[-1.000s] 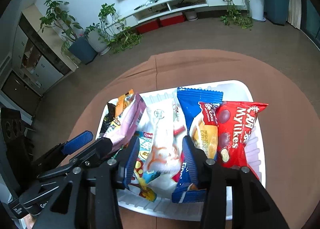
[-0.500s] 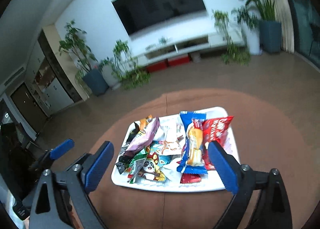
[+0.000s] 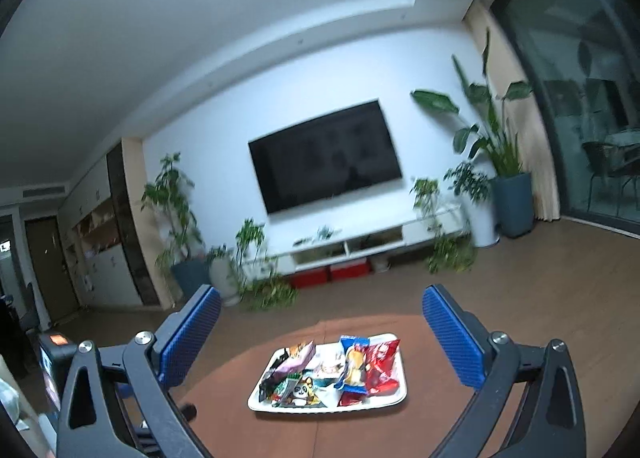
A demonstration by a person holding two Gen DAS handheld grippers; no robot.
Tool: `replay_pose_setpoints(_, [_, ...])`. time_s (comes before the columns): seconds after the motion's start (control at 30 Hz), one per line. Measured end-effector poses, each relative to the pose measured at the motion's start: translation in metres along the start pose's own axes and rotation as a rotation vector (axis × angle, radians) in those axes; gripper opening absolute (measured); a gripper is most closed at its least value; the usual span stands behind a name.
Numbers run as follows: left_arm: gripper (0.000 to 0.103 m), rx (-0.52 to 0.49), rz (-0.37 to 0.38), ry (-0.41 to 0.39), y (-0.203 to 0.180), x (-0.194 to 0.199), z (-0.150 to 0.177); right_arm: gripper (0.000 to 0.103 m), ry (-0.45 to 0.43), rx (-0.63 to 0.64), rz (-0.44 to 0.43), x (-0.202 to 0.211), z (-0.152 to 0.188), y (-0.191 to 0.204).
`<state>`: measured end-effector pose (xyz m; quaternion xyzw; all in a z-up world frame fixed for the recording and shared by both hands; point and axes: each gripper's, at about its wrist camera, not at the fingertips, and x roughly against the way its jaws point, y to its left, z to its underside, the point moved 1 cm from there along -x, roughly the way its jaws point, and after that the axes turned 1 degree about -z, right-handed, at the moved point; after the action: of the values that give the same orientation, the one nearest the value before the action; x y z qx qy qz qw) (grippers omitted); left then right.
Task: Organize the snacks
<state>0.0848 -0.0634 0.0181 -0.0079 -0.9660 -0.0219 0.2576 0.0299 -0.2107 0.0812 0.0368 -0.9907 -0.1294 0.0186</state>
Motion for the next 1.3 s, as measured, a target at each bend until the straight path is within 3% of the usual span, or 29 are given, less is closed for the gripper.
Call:
replay_pose_setpoints(0.13, [0.103,0.007,0.005,0.052,-0.004,0.019,0.022,0.103,0.038,0.020,0.052,0.025,0.007,0.000])
replay_pose_setpoints(0.33, [0.103,0.011,0.052,0.120,-0.015,0.038,0.055,0.103,0.295,0.070,0.064,0.029,0.046,0.004])
replay_pose_setpoints(0.53, [0.103,0.016,0.042,0.187,-0.021,0.043,0.082,0.103,0.421,0.057,0.162,0.031,0.081,-0.002])
replay_pose_setpoints(0.77, [0.103,0.026,0.042,0.214,-0.017,0.038,0.092,0.103,0.491,0.056,0.204,0.032,0.100,-0.005])
replay_pose_setpoints(1.3, [0.103,0.047,0.041,0.270,-0.005,0.015,0.092,0.103,0.568,0.111,0.193,0.026,0.129,0.014])
